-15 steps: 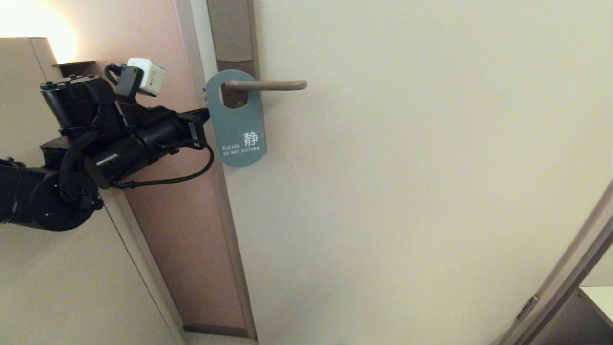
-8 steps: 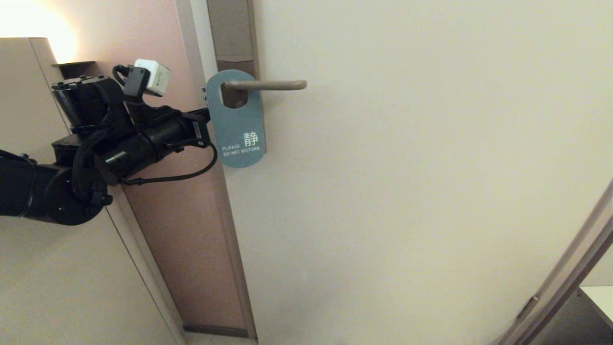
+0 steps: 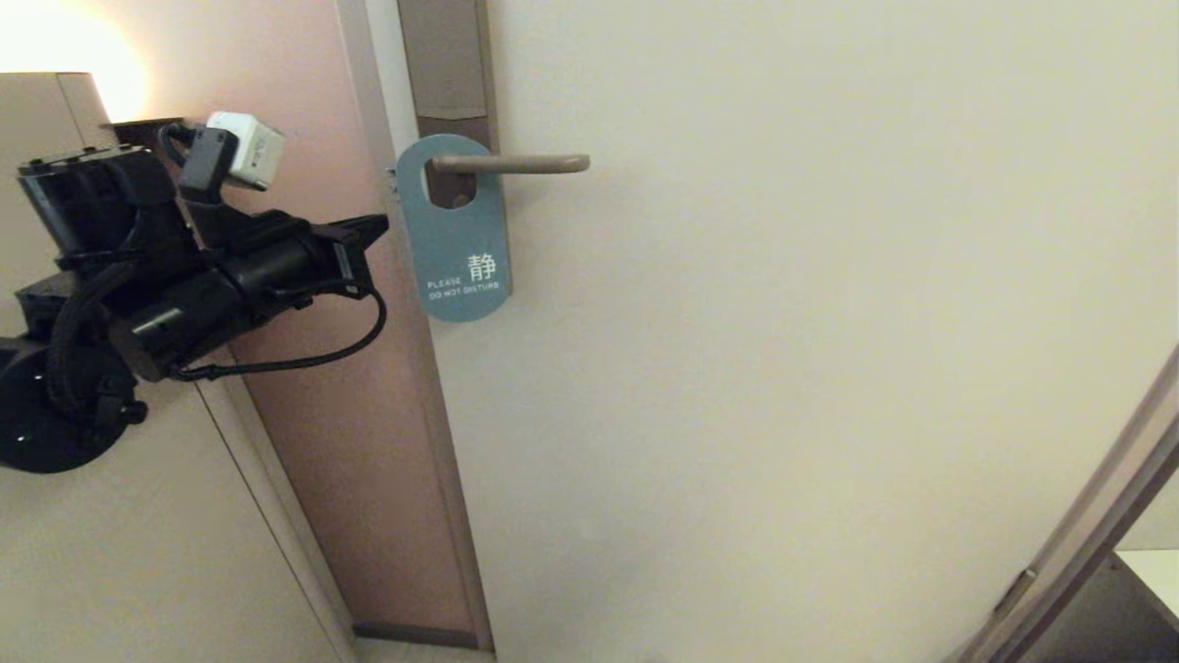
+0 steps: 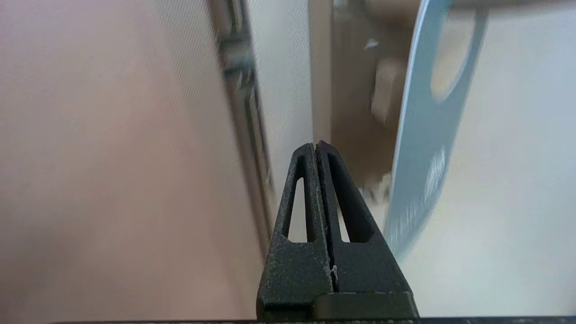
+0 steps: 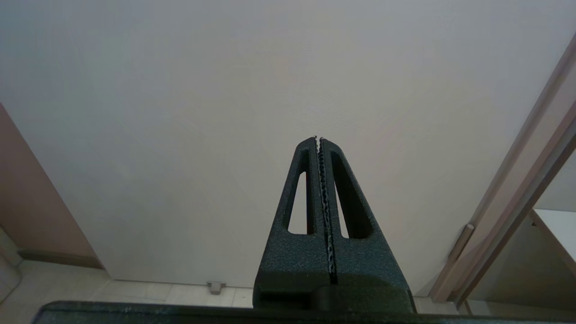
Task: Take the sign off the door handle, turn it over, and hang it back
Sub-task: Hang the sign back with the other side facing out
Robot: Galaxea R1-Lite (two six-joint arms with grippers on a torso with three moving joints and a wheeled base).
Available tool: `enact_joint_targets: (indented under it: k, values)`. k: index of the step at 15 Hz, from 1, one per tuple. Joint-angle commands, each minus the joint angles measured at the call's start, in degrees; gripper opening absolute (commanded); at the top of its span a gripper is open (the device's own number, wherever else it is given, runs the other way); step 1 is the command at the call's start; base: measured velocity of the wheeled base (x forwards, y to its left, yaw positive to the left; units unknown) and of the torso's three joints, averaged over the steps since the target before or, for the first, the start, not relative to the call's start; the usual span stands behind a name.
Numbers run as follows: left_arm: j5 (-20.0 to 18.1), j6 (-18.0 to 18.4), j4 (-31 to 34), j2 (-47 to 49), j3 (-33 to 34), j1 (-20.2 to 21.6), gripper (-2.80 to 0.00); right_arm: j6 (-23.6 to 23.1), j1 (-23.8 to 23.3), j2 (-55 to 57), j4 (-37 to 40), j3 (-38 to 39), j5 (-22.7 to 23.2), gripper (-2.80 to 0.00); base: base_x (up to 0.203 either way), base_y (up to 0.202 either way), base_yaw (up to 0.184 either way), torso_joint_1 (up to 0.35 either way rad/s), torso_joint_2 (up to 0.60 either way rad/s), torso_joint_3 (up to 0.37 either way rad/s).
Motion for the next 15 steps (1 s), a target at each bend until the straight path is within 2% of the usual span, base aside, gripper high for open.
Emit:
enact_joint_targets:
  k: [1,4,7,11,15]
  values:
    - [-0.07,0.09,0.79,-5.05,2.95,0.85,-2.8,0.01,0.01,0.05,-0.04,0.0,-0.01,-2.8,0.0,0.0,0.0,0.0,0.0,0.0]
    - [-0.13,0.55,5.59,-10.0,5.87,1.38,-2.8,0.01,0.01,0.05,-0.04,0.0,-0.01,-2.8,0.0,0.0,0.0,0.0,0.0,0.0]
    - [-0.17,1.71,8.86,-12.65,5.86,-1.86,-2.8,0.01,0.01,0.05,-0.04,0.0,-0.01,-2.8,0.0,0.0,0.0,0.0,0.0,0.0]
    - [-0.32,1.68,8.97,-11.38,5.38,-7.08,-2.8,0.01,0.01,0.05,-0.04,0.0,-0.01,-2.8,0.0,0.0,0.0,0.0,0.0,0.0]
    - [-0.08,1.7,8.62,-5.48,1.77,-8.17,-2.8,0.01,0.01,0.05,-0.04,0.0,-0.01,-2.8,0.0,0.0,0.0,0.0,0.0,0.0]
